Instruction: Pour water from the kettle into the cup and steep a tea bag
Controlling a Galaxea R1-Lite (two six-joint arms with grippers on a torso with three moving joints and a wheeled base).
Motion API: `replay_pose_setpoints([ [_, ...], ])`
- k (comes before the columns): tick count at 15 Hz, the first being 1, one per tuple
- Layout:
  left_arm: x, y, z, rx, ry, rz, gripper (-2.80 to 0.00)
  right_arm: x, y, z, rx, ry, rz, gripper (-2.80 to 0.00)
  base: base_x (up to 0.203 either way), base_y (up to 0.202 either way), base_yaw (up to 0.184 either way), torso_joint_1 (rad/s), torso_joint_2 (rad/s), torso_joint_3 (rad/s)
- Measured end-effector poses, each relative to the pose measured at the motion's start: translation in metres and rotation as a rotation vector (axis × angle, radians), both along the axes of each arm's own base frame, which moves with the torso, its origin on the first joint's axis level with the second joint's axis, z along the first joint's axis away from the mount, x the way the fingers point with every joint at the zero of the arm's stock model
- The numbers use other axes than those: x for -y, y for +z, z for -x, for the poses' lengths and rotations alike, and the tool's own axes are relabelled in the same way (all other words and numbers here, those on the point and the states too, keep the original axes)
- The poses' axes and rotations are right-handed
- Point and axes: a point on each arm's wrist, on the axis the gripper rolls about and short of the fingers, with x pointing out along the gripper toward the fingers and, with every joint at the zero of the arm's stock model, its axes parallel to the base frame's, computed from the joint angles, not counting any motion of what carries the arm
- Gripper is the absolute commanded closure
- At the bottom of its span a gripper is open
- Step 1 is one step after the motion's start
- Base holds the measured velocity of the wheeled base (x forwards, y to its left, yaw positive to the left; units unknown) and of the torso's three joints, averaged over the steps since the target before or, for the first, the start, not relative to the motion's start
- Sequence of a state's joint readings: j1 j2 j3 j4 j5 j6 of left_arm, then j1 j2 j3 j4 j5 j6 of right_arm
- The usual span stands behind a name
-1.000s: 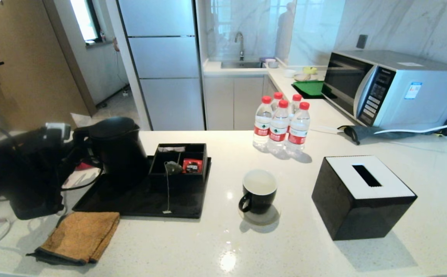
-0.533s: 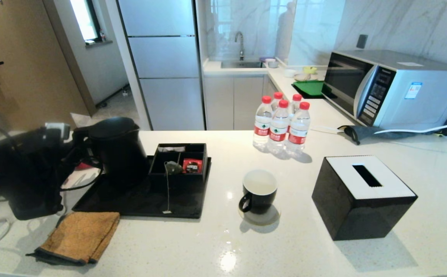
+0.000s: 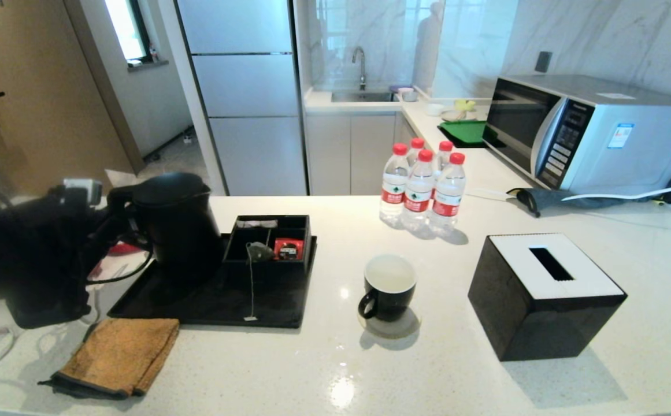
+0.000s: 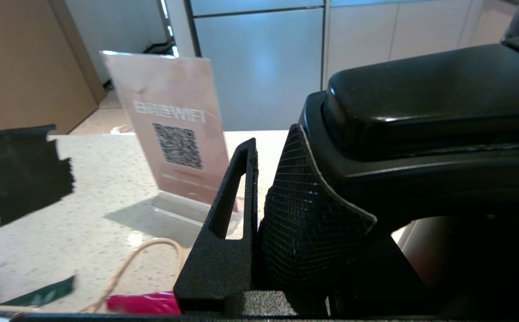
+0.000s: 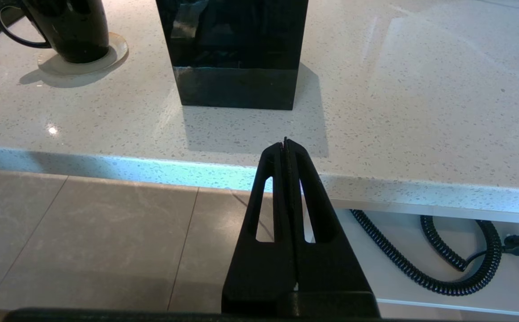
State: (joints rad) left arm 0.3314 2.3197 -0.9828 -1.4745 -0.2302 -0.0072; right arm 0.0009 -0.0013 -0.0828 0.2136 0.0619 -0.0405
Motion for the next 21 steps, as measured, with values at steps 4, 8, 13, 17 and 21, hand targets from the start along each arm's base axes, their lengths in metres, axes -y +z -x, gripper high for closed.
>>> replay_pose_setpoints([
  [4, 0.000, 0.012, 0.004, 0.029, 0.003, 0.003, 0.00, 0.000, 0.000, 0.000, 0.000, 0.001, 0.000, 0.00, 0.000, 0.000, 0.000, 0.000, 0.00, 0.000],
  [8, 0.000, 0.022, 0.011, 0.042, 0.010, 0.014, 0.00, 0.000, 0.000, 0.000, 0.000, 0.000, 0.000, 0.00, 0.000, 0.000, 0.000, 0.000, 0.00, 0.000],
  [13, 0.003, 0.038, 0.023, 0.062, 0.013, 0.026, 0.00, 0.000, 0.000, 0.000, 0.000, 0.000, 0.000, 0.00, 0.000, 0.000, 0.000, 0.000, 0.00, 0.000],
  [17, 0.006, 0.055, 0.042, 0.077, 0.023, 0.025, 0.00, 0.000, 0.000, 0.000, 0.000, 0.001, 0.000, 0.00, 0.000, 0.000, 0.000, 0.000, 0.00, 0.000],
  [21, 0.013, 0.069, 0.076, 0.065, 0.034, 0.029, 0.00, 0.000, 0.000, 0.000, 0.000, 0.001, 0.000, 0.00, 0.000, 0.000, 0.000, 0.000, 0.00, 0.000],
])
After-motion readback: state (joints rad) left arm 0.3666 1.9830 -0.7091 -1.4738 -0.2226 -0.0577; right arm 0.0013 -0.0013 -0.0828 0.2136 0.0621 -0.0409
